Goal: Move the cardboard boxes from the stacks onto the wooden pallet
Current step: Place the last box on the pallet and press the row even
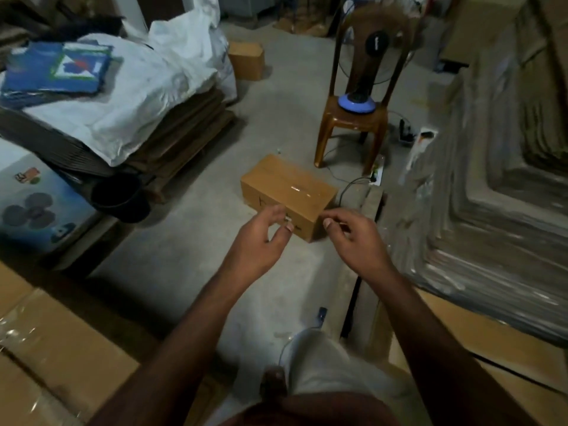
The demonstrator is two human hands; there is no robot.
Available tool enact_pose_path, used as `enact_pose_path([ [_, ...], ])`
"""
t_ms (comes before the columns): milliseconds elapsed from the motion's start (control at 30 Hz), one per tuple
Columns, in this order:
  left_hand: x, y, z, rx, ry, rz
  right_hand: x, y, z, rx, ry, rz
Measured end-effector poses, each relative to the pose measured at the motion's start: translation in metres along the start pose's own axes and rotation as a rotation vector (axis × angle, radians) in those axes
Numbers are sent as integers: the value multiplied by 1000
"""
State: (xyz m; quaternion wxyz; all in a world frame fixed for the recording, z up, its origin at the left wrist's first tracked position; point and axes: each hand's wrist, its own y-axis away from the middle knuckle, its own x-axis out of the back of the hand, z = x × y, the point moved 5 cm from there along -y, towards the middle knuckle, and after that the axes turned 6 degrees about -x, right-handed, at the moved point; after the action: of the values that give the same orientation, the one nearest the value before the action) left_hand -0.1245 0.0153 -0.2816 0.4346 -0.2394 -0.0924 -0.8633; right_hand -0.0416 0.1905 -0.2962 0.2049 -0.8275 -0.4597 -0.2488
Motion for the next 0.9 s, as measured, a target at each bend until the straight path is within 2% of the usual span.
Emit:
enact_pose_path([
  [200, 0, -93, -32, 61, 10, 52, -2, -107, 35, -46, -15, -66],
  [400, -47, -214, -119, 218, -6, 49, -55, -242, 137, -133, -71, -149],
  [567, -137, -348, -215, 366, 36, 29, -116, -378, 266, -281, -50, -207],
  [767, -271, -488, -326, 502, 129, -27, -181, -516, 429, -326, 94, -218],
  [900, -349, -544, -410, 590, 162, 20, -238, -566, 537, -330, 248, -382],
])
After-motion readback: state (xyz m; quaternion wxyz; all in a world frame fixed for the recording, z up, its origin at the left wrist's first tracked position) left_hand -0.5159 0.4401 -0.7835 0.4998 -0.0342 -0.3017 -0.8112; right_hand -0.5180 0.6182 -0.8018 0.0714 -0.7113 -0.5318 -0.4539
